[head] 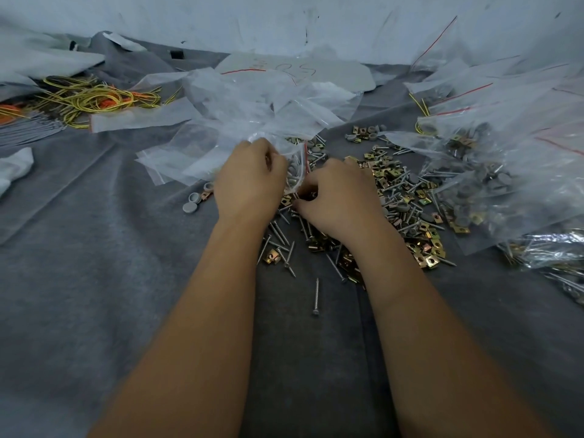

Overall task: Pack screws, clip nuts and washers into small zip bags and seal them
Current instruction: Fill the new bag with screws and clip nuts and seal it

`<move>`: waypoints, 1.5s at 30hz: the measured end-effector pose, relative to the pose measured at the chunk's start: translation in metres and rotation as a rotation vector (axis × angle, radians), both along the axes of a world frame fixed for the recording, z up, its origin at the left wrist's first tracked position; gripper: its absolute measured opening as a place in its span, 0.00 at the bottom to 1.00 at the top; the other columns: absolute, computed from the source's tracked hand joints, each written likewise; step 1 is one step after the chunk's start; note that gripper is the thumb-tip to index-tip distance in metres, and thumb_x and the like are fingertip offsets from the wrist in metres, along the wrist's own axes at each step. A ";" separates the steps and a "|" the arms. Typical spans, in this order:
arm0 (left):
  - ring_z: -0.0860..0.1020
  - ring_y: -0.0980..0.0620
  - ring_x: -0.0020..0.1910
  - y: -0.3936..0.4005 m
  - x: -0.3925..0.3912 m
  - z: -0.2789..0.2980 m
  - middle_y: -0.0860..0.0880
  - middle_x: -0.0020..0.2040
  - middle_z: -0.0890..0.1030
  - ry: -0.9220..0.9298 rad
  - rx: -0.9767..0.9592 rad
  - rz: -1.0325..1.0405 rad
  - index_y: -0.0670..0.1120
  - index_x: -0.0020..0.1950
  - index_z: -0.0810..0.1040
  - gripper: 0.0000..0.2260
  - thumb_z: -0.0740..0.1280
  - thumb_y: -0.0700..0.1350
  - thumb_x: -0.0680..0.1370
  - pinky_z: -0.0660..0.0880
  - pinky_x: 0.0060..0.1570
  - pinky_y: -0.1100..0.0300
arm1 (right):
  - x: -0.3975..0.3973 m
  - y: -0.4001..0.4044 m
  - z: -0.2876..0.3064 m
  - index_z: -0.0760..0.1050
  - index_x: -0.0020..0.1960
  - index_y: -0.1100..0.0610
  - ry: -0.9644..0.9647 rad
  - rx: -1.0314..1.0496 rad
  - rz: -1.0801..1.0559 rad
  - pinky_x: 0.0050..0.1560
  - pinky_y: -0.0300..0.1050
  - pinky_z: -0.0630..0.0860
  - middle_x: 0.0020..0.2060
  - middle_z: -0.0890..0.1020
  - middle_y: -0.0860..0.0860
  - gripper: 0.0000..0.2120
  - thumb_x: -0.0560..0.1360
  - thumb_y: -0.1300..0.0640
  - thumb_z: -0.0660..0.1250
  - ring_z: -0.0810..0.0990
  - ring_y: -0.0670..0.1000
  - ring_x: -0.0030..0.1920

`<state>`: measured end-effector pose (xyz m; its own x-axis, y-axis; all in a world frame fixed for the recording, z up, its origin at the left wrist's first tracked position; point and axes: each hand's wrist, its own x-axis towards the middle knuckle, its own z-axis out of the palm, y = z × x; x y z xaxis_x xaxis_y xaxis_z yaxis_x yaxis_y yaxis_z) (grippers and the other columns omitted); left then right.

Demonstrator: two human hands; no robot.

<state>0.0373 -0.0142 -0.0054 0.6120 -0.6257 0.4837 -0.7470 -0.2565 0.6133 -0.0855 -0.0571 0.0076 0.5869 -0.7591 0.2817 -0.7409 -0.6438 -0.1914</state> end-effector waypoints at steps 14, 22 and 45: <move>0.73 0.55 0.35 -0.006 0.005 -0.006 0.45 0.41 0.80 0.239 -0.142 -0.012 0.45 0.49 0.83 0.10 0.62 0.44 0.79 0.64 0.32 0.65 | 0.009 0.004 -0.004 0.80 0.45 0.53 -0.167 -0.114 -0.081 0.54 0.50 0.67 0.46 0.78 0.50 0.08 0.73 0.50 0.66 0.73 0.55 0.53; 0.72 0.63 0.27 -0.004 0.004 -0.004 0.54 0.31 0.77 0.311 -0.164 -0.041 0.53 0.41 0.79 0.07 0.64 0.46 0.77 0.65 0.27 0.67 | -0.007 0.002 0.011 0.73 0.37 0.54 -0.463 -0.070 -0.150 0.47 0.54 0.75 0.37 0.77 0.49 0.05 0.70 0.54 0.67 0.75 0.53 0.40; 0.67 0.58 0.24 0.003 0.015 0.014 0.52 0.28 0.70 1.323 -0.718 -0.388 0.43 0.38 0.78 0.10 0.64 0.39 0.79 0.65 0.25 0.67 | 0.002 -0.001 -0.002 0.82 0.50 0.51 -0.140 -0.053 0.085 0.55 0.48 0.71 0.49 0.78 0.51 0.08 0.76 0.52 0.65 0.74 0.54 0.54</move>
